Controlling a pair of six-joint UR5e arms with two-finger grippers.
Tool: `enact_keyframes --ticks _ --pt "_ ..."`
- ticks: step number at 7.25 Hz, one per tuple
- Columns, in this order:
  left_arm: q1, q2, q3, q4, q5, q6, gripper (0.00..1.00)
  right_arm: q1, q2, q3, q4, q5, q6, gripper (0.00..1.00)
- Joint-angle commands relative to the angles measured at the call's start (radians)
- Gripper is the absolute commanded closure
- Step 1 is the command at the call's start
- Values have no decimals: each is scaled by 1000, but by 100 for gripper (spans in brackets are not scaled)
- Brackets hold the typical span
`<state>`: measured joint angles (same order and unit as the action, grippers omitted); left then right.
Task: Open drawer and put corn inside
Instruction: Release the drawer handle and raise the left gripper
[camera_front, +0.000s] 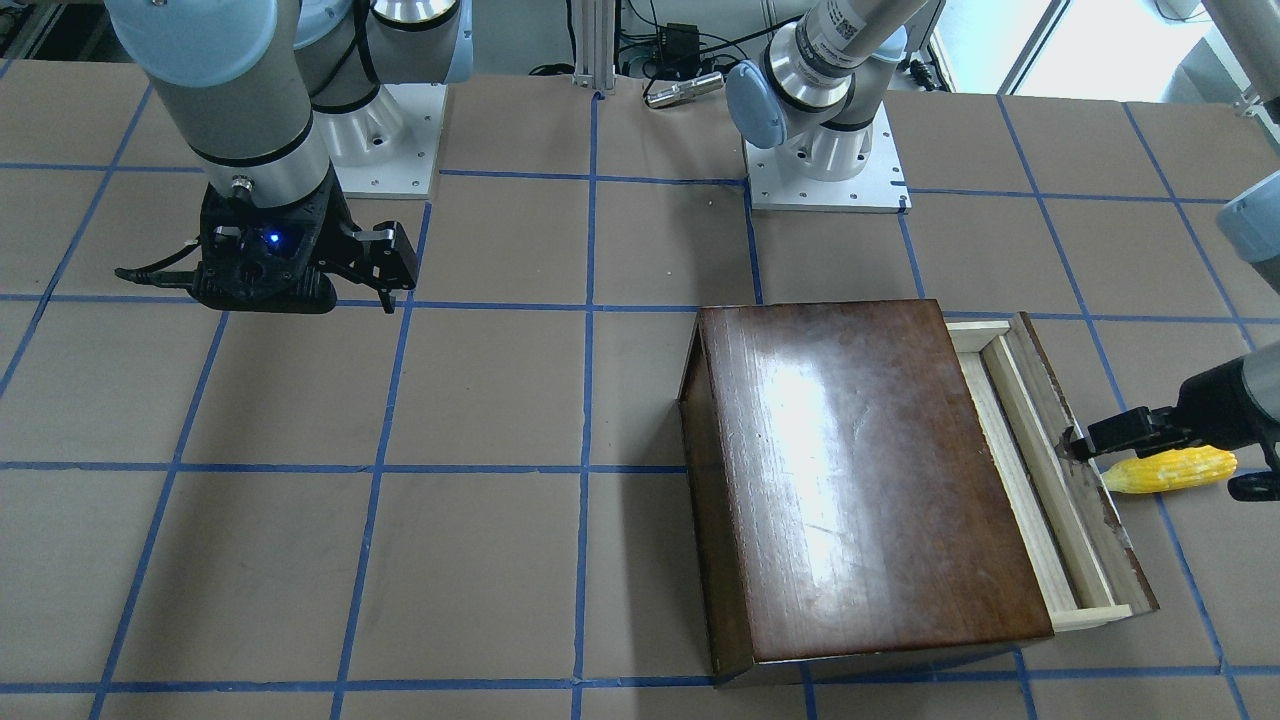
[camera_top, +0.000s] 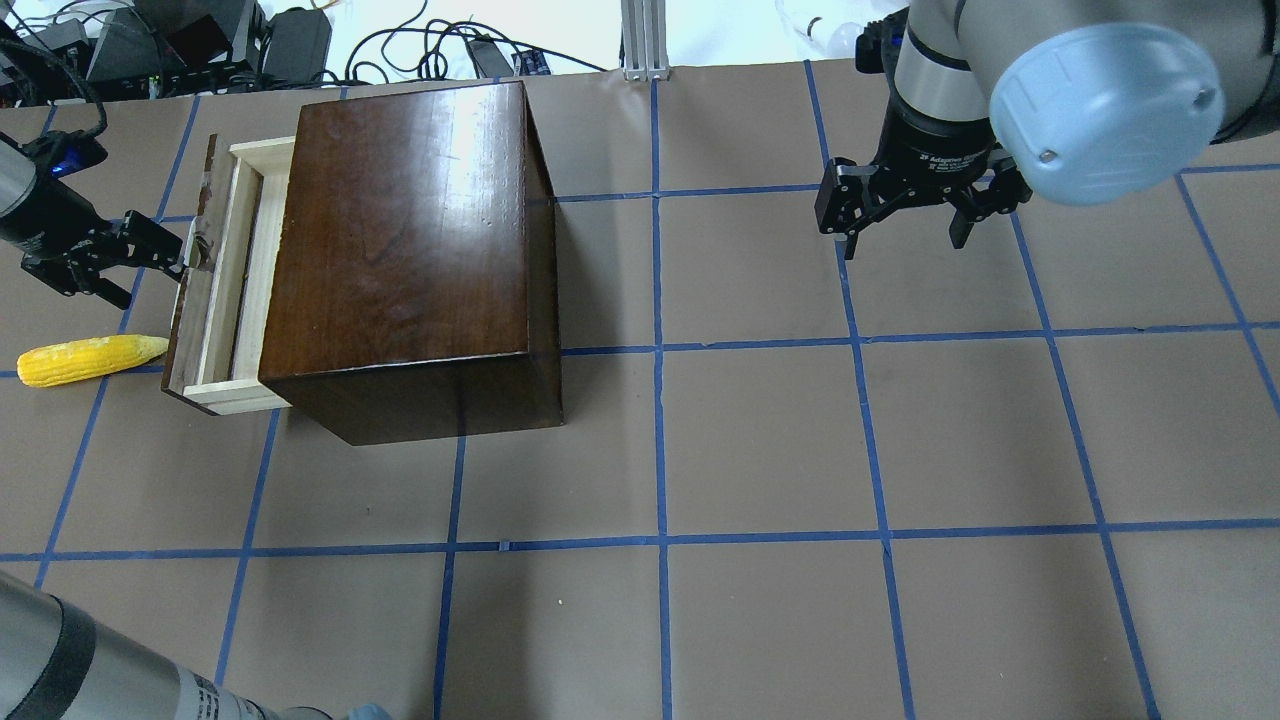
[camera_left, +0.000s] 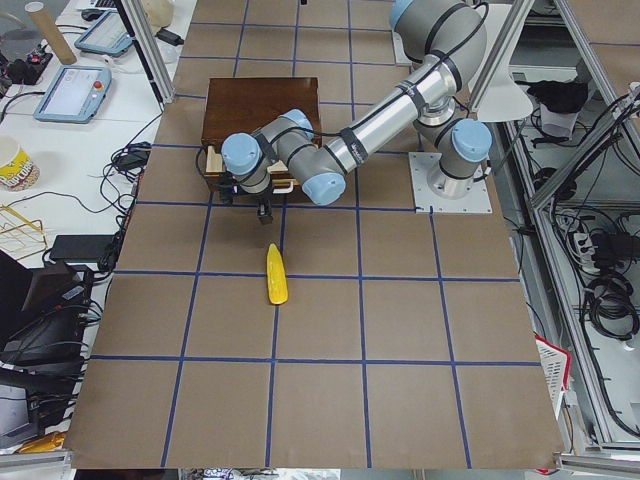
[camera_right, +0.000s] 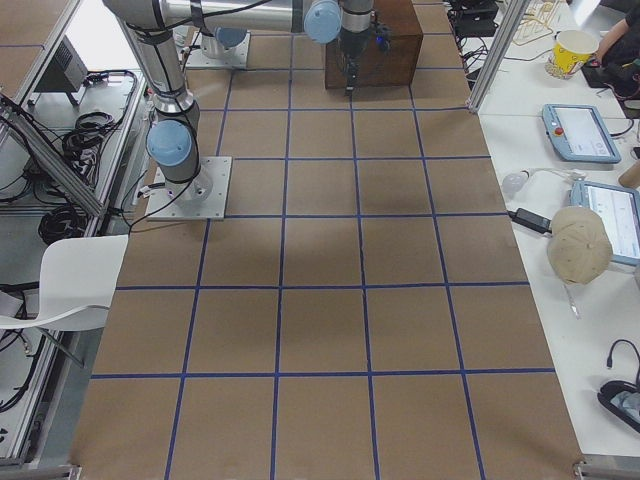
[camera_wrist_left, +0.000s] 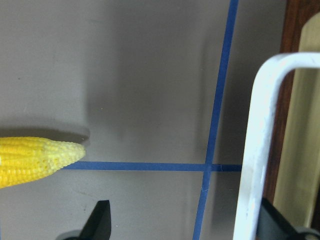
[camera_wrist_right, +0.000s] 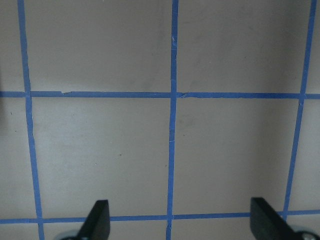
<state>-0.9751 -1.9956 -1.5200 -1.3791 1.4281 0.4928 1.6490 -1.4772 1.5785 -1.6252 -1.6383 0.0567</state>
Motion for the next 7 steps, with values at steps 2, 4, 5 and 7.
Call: enact_keyframes --ticks 2,4,5,7 --pt "12 -5 9 0 0 26 0 0 0 0 -1 0 0 0" --pt "27 -14 17 0 0 36 0 0 0 0 1 0 0 0" --pt "30 -12 17 0 0 39 0 0 0 0 1 0 0 0" --pt "33 -8 17 0 2 40 0 0 -2 0 1 0 0 0"
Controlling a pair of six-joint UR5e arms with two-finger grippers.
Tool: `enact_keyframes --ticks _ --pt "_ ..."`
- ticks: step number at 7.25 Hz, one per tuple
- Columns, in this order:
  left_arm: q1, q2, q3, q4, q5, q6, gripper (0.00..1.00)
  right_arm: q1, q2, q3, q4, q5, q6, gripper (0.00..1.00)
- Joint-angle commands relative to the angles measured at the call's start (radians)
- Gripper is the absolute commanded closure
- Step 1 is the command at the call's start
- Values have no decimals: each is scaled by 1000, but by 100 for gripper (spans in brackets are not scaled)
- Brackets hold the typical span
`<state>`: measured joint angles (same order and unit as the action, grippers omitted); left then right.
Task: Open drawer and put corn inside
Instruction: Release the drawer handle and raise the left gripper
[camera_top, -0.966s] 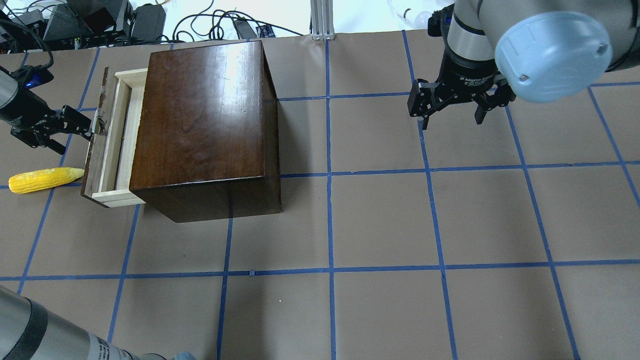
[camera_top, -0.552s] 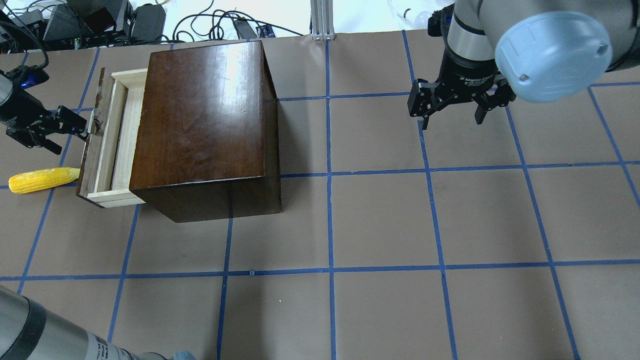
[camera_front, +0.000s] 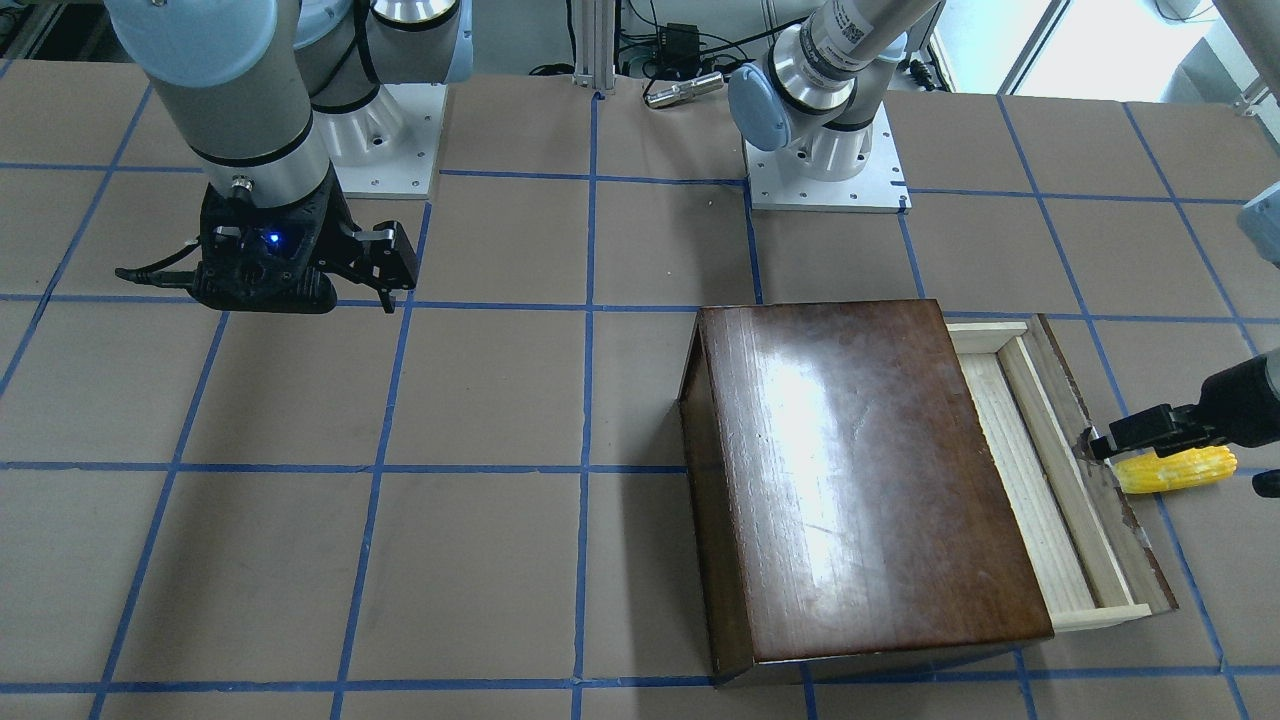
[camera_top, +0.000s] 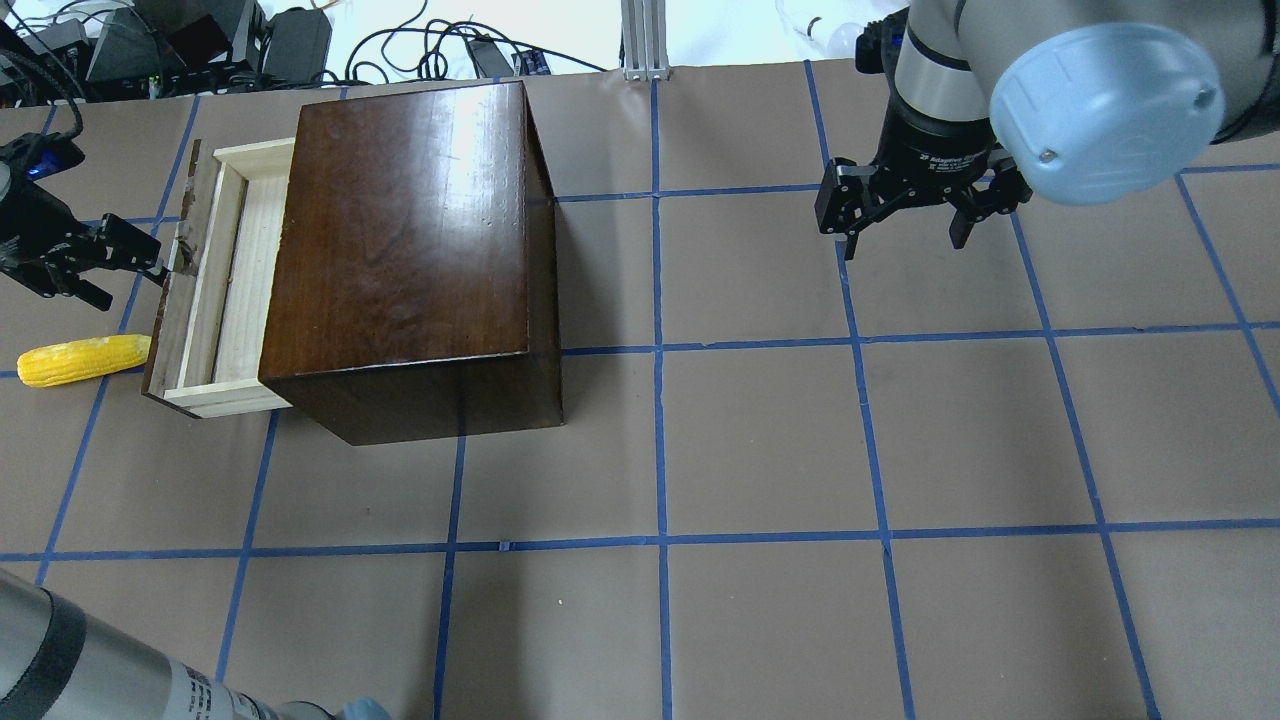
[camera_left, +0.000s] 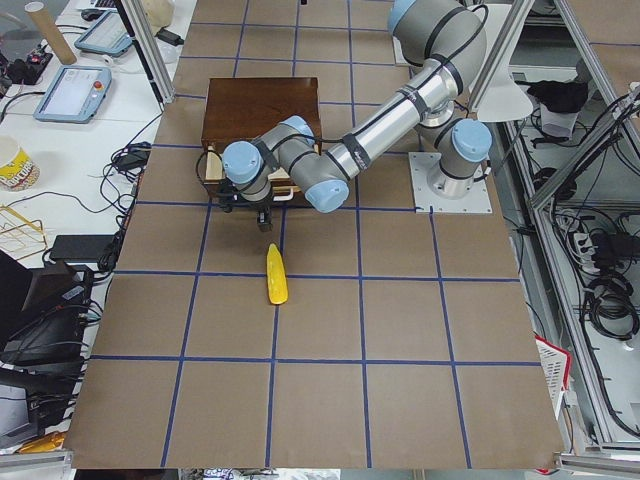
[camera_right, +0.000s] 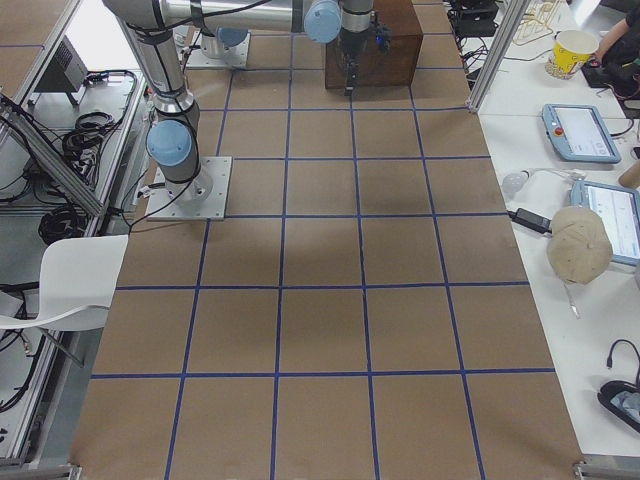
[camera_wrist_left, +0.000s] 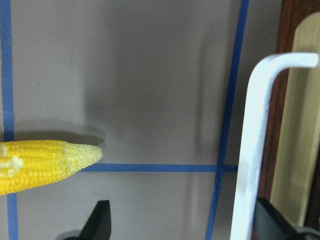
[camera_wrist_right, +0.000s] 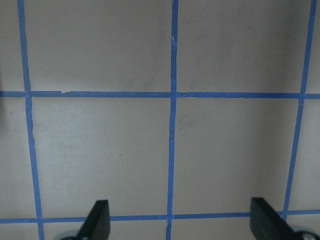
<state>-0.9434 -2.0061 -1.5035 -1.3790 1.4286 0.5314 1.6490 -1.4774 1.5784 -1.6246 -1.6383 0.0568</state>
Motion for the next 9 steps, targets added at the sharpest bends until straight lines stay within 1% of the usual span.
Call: enact_keyframes --ticks 1,2,3,4,5,6,7,9 --pt "2 10 0 0 16 1 0 0 -1 0 -1 0 0 0" --pt "2 10 2 0 39 2 0 0 -1 0 -1 0 0 0" --pt "2 10 18 -3 39 1 0 0 0 0 0 0 0 0" --pt "0 15 52 -18 46 1 0 0 0 0 0 0 0 0" --pt "5 15 68 -20 125 16 0 0 -1 -1 0 0 0 0" --pt "30 13 60 -12 145 112 0 0 -1 0 0 0 0 0" --pt "66 12 59 -3 145 187 0 0 -1 0 0 0 0 0" --pt "71 13 52 -5 148 269 0 0 0 0 0 0 0 0"
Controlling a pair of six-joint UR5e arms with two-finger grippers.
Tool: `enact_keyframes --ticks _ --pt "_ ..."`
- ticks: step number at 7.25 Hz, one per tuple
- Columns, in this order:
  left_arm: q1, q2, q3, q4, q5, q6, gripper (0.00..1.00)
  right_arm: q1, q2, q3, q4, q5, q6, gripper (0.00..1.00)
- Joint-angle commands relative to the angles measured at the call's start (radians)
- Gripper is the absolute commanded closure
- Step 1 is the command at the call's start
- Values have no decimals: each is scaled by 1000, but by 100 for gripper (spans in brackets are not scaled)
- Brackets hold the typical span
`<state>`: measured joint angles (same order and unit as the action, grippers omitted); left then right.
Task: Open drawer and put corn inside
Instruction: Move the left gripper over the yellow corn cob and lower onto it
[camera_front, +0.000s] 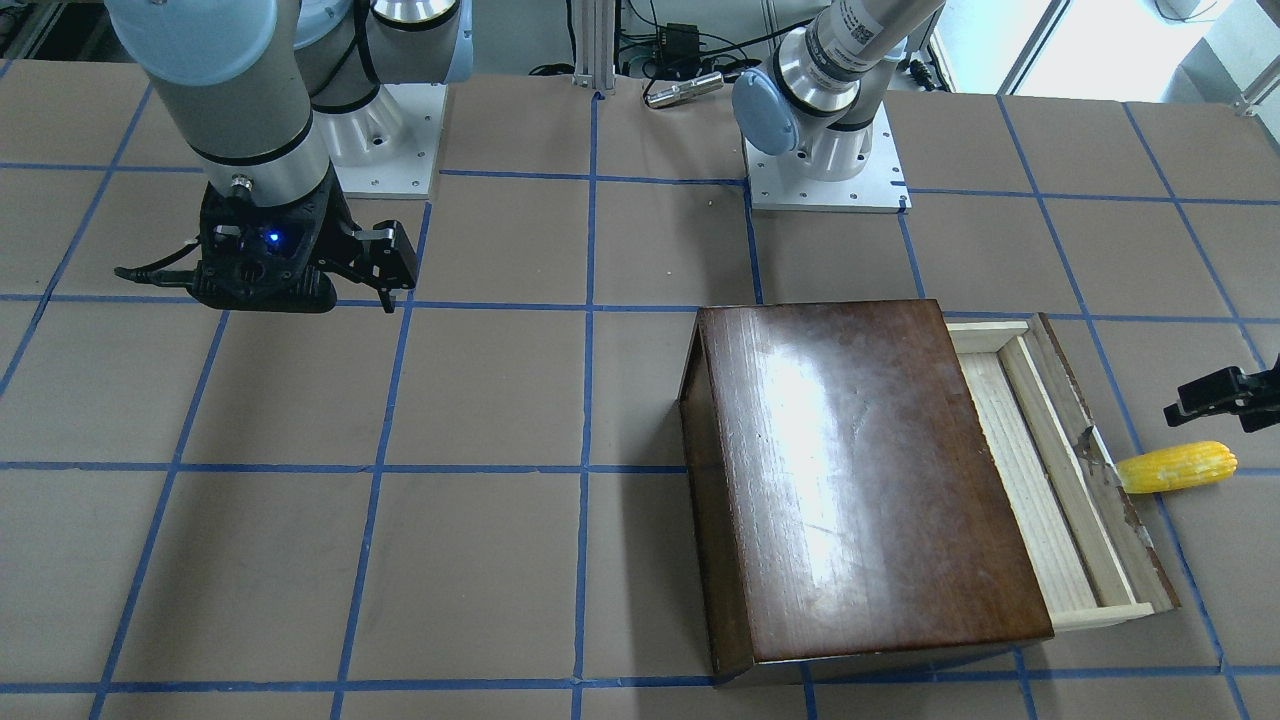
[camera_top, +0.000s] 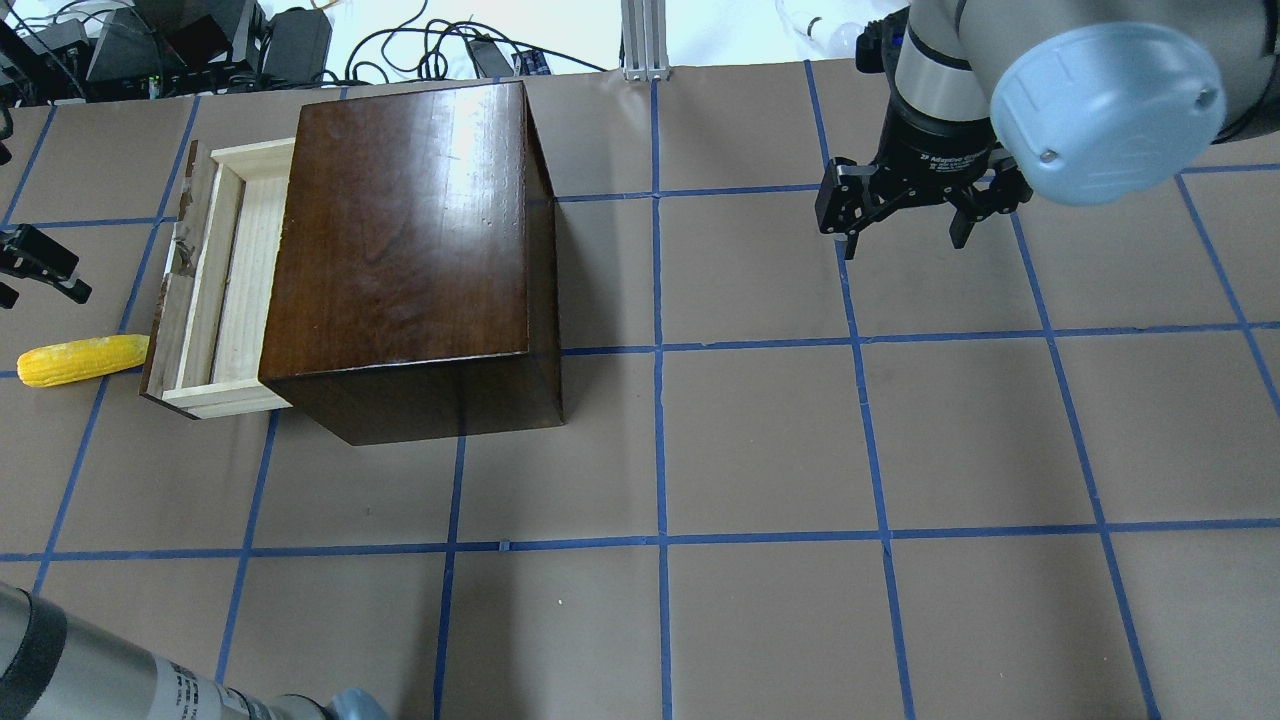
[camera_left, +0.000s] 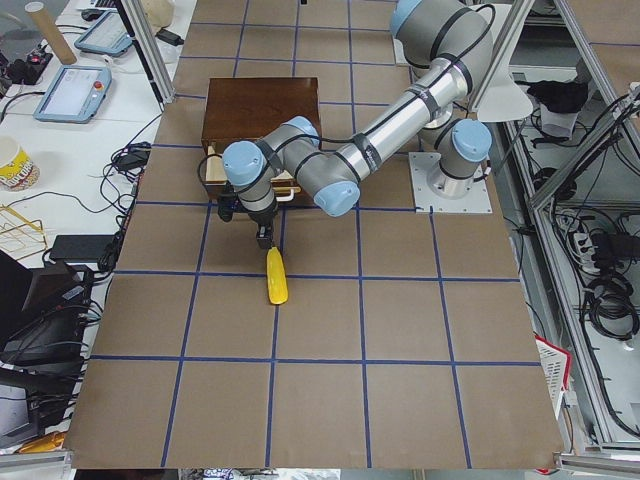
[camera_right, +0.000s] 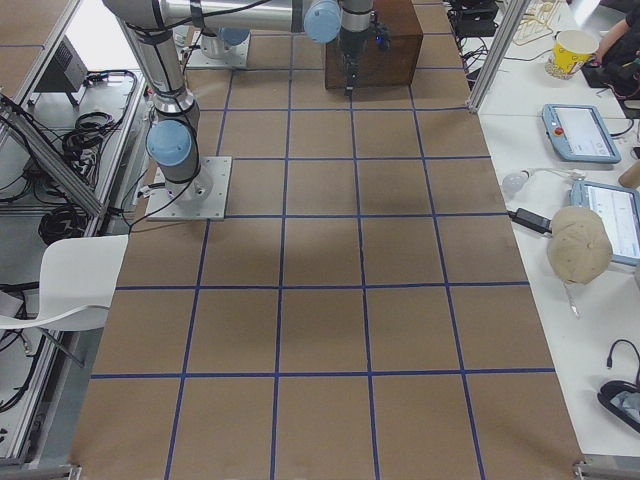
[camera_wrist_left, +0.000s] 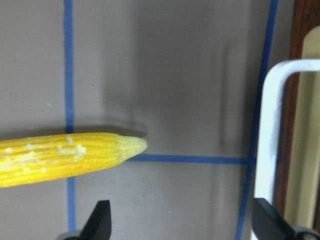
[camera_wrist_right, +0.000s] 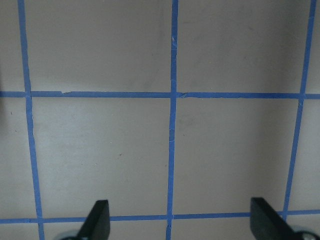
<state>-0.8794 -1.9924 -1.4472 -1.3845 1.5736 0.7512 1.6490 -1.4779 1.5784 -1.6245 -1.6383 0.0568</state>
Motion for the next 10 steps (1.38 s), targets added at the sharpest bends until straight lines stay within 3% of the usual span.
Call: enact_keyframes --ticks 1,7,10 --pt "8 0 -4 2 3 59 0 0 -1 -1 0 0 0 0" --pt "25 -40 -13 127 83 221 0 0 -1 0 0 0 0 0" --pt "75 -52 -152 380 83 547 0 0 -1 -1 0 0 0 0"
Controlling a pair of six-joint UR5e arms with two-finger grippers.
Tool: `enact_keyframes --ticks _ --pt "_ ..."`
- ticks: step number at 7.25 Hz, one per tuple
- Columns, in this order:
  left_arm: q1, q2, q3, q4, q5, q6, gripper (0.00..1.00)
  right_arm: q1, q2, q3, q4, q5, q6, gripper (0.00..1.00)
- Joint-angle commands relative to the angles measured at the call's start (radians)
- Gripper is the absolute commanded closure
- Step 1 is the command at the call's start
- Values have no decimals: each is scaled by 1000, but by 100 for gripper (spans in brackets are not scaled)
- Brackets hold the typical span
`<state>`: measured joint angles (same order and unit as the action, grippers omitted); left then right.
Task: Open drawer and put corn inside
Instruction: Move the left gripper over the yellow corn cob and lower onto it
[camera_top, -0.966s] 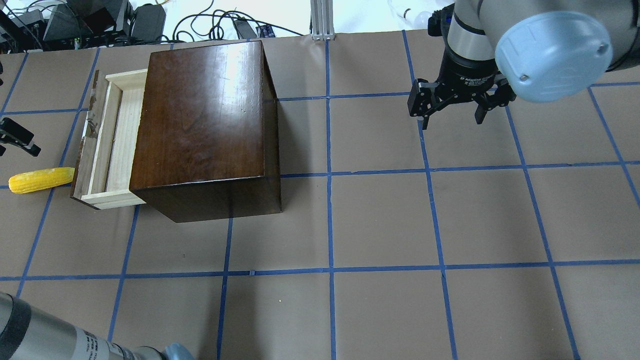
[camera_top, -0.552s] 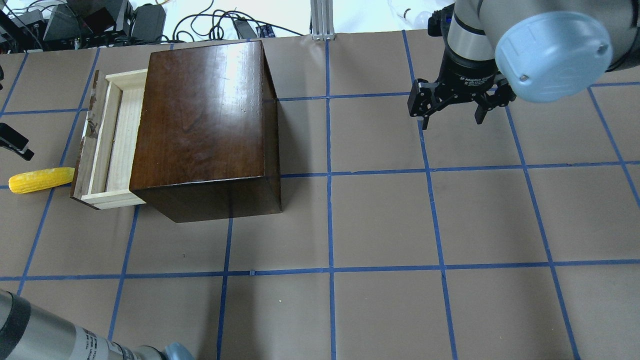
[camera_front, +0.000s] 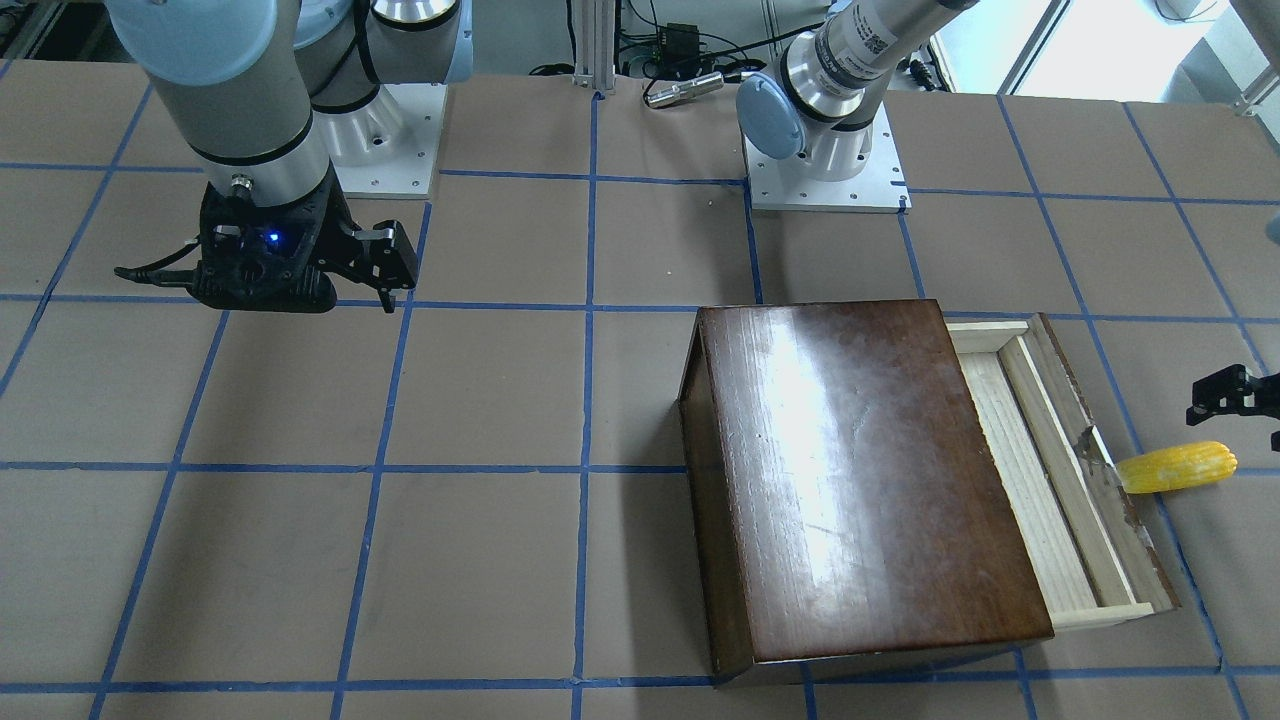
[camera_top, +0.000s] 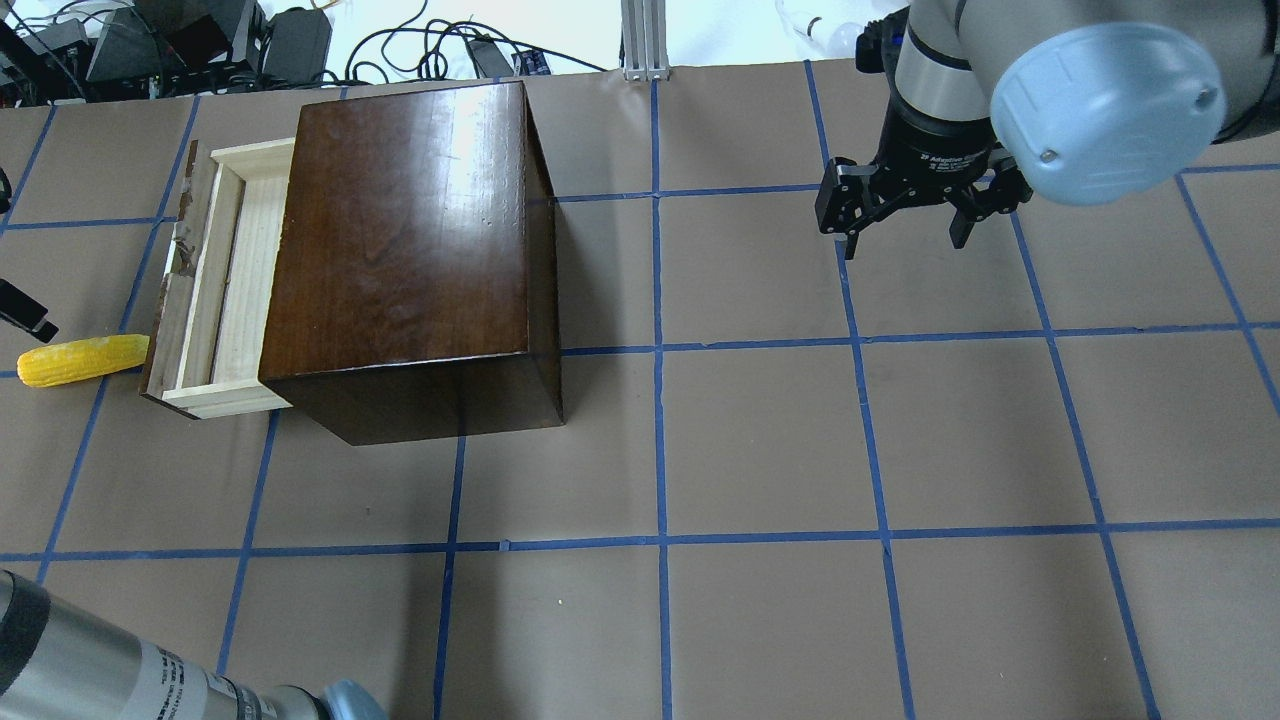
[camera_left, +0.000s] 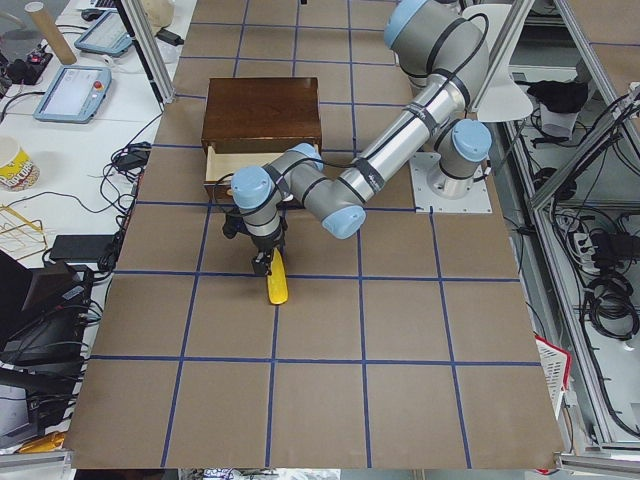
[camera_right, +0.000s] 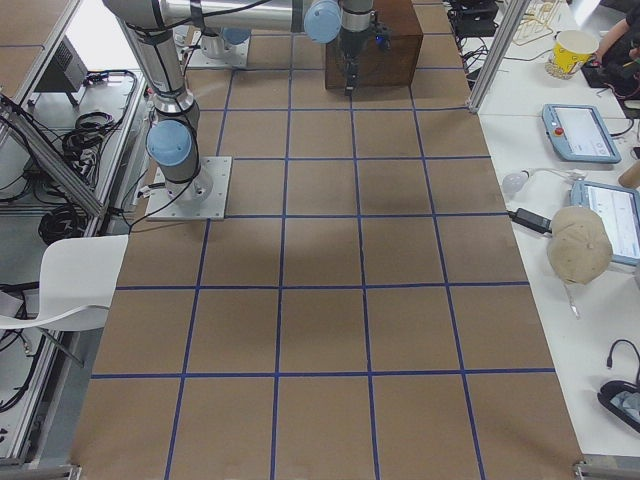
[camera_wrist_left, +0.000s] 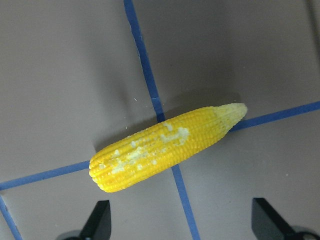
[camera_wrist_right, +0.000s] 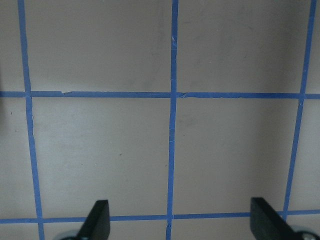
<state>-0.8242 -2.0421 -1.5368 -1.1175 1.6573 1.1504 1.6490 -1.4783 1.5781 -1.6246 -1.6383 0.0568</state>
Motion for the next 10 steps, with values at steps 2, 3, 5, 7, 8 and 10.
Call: enact_keyframes --ticks 2,3,5,7,8,10 --pt "28 -6 -114 166 -7 370 0 0 0 0 -1 0 0 0" --pt "28 -7 -115 163 -17 472 0 0 1 0 0 0 0 0" --pt "28 -24 -108 168 -101 652 0 0 0 0 -1 0 0 0" --pt "28 -49 -100 192 -108 768 0 0 1 0 0 0 0 0" --pt "30 -58 -100 217 -114 778 0 0 1 -1 0 0 0 0" --pt "30 -73 -101 217 -120 815 0 0 0 -1 -1 0 0 0"
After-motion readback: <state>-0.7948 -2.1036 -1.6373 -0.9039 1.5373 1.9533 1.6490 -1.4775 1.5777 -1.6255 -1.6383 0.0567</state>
